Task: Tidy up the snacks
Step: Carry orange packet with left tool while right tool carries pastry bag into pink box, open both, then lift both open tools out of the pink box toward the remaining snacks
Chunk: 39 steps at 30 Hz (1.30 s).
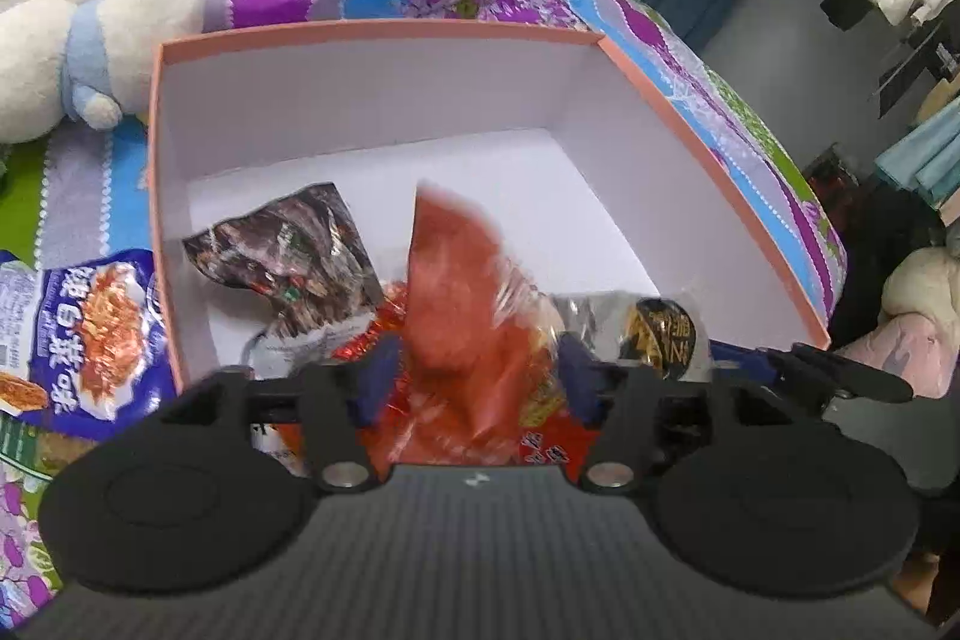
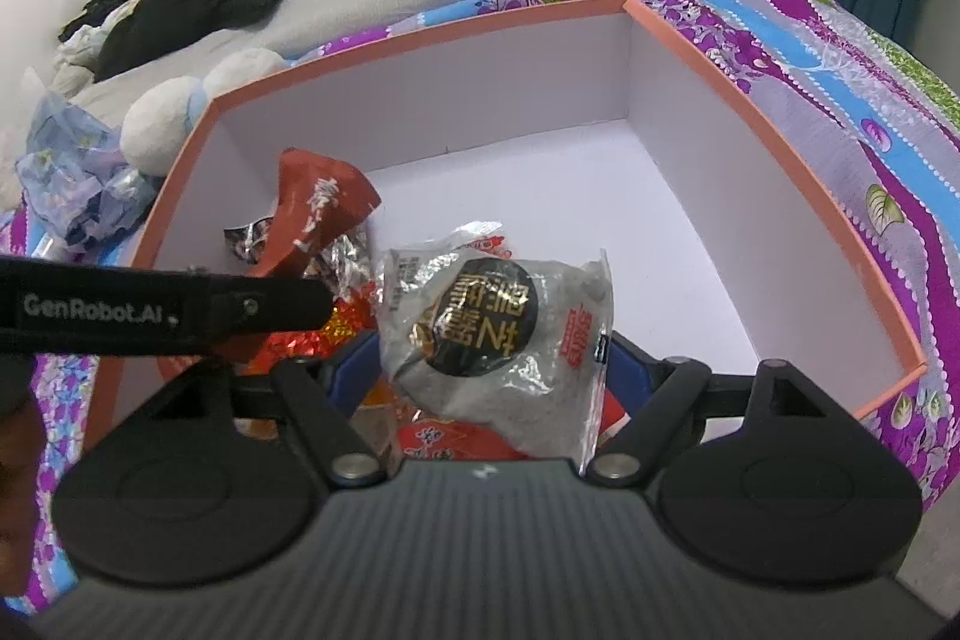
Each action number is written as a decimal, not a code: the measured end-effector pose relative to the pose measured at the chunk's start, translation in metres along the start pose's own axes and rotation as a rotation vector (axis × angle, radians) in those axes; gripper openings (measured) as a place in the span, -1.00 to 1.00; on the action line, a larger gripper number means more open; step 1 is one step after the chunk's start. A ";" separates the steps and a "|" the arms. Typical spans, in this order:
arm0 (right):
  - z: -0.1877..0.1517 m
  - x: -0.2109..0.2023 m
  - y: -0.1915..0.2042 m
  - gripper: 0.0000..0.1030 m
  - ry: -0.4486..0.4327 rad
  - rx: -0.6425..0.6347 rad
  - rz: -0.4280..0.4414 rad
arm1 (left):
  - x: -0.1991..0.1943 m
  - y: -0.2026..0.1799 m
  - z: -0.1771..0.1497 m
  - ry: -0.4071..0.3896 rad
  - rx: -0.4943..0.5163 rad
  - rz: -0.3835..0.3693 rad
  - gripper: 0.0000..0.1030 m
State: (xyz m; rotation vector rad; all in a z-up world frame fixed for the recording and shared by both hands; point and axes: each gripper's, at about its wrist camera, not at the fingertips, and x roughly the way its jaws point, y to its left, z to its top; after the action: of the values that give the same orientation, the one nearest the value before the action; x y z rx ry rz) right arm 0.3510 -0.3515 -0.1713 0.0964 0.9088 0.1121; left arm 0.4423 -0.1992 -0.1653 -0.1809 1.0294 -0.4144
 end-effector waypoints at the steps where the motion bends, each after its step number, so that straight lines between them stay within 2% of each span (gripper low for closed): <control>1: 0.001 -0.001 0.001 0.58 -0.002 -0.017 -0.007 | -0.002 0.000 0.000 -0.004 0.004 0.018 0.40; 4: 0.000 -0.012 0.006 0.67 -0.030 -0.035 -0.019 | -0.021 0.000 -0.002 -0.023 0.005 0.012 0.43; 11: 0.004 -0.051 0.013 0.68 -0.109 -0.006 0.002 | -0.079 -0.001 -0.005 -0.116 0.007 0.022 0.44; 19: 0.000 -0.112 0.034 0.68 -0.236 0.007 0.034 | -0.158 0.001 -0.024 -0.239 -0.003 0.033 0.44; 29: -0.024 -0.163 0.069 0.68 -0.315 -0.009 0.079 | -0.237 0.017 -0.070 -0.337 -0.024 0.039 0.44; 39: -0.062 -0.190 0.110 0.68 -0.345 -0.032 0.128 | -0.286 0.040 -0.132 -0.383 -0.081 0.062 0.44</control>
State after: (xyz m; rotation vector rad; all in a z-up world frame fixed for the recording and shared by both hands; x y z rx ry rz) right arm 0.1801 -0.2666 -0.0470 0.1391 0.5563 0.2220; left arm 0.2114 -0.0380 -0.0190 -0.2882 0.6734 -0.2679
